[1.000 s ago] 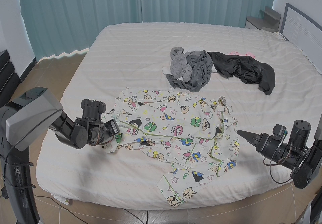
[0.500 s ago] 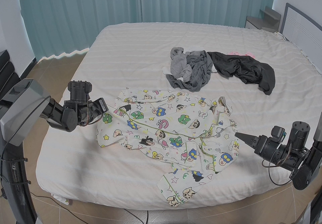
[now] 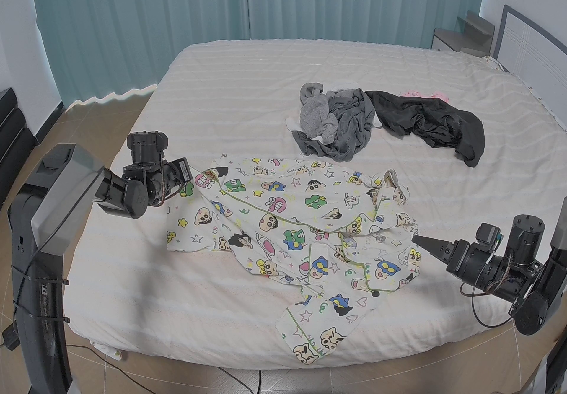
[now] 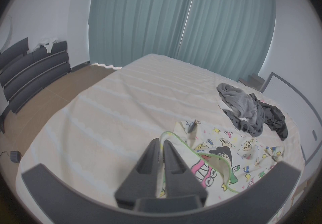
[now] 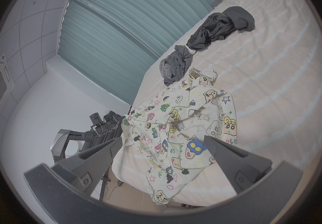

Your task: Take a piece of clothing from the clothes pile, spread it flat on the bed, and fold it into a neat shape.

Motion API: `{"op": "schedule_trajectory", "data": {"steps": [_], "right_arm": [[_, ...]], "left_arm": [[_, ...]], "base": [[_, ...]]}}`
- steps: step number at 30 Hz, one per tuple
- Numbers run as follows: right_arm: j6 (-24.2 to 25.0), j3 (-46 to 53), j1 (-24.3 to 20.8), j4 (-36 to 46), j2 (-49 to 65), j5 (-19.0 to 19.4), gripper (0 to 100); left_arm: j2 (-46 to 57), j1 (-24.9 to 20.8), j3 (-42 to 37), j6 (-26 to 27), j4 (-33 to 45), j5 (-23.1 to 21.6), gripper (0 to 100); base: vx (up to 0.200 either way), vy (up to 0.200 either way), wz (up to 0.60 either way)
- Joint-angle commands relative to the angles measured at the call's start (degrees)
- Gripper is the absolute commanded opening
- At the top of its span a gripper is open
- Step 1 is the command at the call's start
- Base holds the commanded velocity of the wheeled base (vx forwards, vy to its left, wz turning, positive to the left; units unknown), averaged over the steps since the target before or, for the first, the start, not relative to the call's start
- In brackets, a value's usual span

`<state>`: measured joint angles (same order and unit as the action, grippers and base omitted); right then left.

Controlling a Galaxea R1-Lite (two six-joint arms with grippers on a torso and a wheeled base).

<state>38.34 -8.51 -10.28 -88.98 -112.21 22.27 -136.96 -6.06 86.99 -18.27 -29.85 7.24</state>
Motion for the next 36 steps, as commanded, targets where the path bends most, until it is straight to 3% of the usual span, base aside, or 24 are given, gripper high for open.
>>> {"op": "schedule_trajectory", "data": {"steps": [1, 5, 9, 13, 16, 18, 25, 36], "right_arm": [[0.0, 0.0, -0.3, -0.8, -0.5, 0.1, 100], [0.1, 0.2, -0.4, -0.8, -0.4, 0.0, 100], [0.0, 0.2, -0.4, -0.8, -0.5, 0.1, 100], [0.0, 0.5, -0.4, -0.8, -0.6, 0.0, 100], [0.0, 0.8, -0.4, -0.8, -0.5, 0.0, 100], [0.0, 0.8, -0.4, -0.8, -0.4, 0.0, 100], [-0.2, 0.8, -0.6, -0.8, -0.1, 0.0, 100], [-0.2, 1.0, -1.8, -0.8, -0.1, -1.1, 100]], "left_arm": [[-5.2, -0.1, 6.5, 0.6, -1.3, 2.7, 100], [-6.7, -0.2, 9.7, 0.6, -3.1, 6.9, 100], [-6.3, -0.1, 7.2, 0.9, -3.3, 7.3, 100], [-1.4, 0.5, -1.6, 1.8, -3.1, 6.0, 100], [5.8, 0.6, -15.1, 1.4, -3.2, -0.5, 100], [9.7, 0.3, -22.5, 0.4, -3.3, -1.7, 100], [19.3, -3.3, -39.4, -16.6, -4.0, -1.1, 100], [23.9, -6.2, -47.0, -29.5, -5.1, -0.6, 100]], "base": [[0.000, 0.000, 0.00], [0.000, 0.000, 0.00], [0.000, 0.000, 0.00], [0.000, 0.000, 0.00], [0.000, 0.000, 0.00], [0.000, 0.000, 0.00], [0.000, 0.000, 0.00], [0.000, 0.000, 0.00]]}}
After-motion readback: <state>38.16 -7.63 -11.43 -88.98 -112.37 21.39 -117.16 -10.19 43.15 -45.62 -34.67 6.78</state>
